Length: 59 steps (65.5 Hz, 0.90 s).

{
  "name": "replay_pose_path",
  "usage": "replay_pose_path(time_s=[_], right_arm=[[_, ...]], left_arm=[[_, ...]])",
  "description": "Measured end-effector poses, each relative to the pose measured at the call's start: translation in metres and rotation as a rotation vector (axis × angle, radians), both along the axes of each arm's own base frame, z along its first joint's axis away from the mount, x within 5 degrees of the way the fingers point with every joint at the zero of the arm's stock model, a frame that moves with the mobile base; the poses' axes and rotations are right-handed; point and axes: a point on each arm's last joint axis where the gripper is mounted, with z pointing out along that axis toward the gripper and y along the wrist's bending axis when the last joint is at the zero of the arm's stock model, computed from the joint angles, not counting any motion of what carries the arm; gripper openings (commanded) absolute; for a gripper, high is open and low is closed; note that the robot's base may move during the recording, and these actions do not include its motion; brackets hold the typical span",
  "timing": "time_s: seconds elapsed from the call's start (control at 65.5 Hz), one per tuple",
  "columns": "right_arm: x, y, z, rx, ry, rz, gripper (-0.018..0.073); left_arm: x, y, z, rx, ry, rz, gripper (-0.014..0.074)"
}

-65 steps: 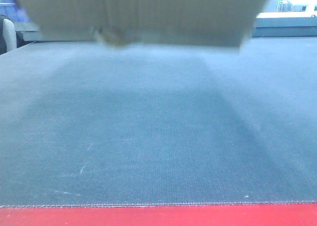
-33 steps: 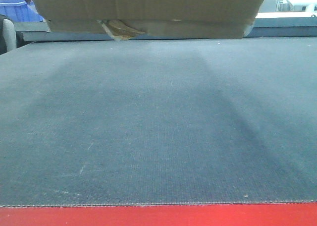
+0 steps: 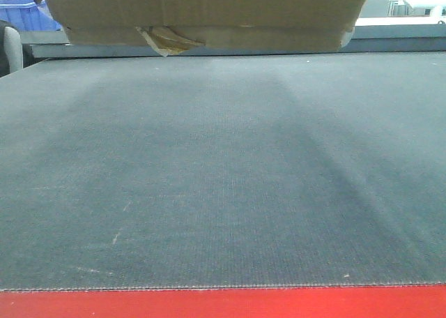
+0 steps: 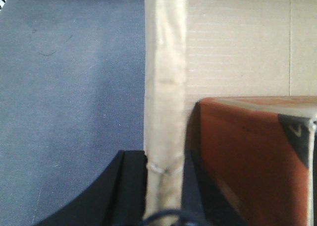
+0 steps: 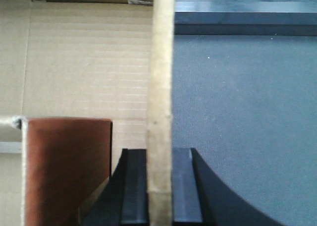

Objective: Stack two boxes on right shelf middle
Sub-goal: 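Lift the stacked boxes off the table with both grippers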

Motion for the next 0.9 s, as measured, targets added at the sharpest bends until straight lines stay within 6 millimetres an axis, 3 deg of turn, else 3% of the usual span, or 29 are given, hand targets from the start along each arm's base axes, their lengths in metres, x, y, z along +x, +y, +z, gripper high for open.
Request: replay_pose_path(time_s=[0.901], right_arm=[[0.003, 0.004, 0.006, 0.009, -0.075, 0.035, -0.0162]], left_arm=[[0.01, 0.006, -0.002, -0.001, -0.028, 0.014, -0.0111]])
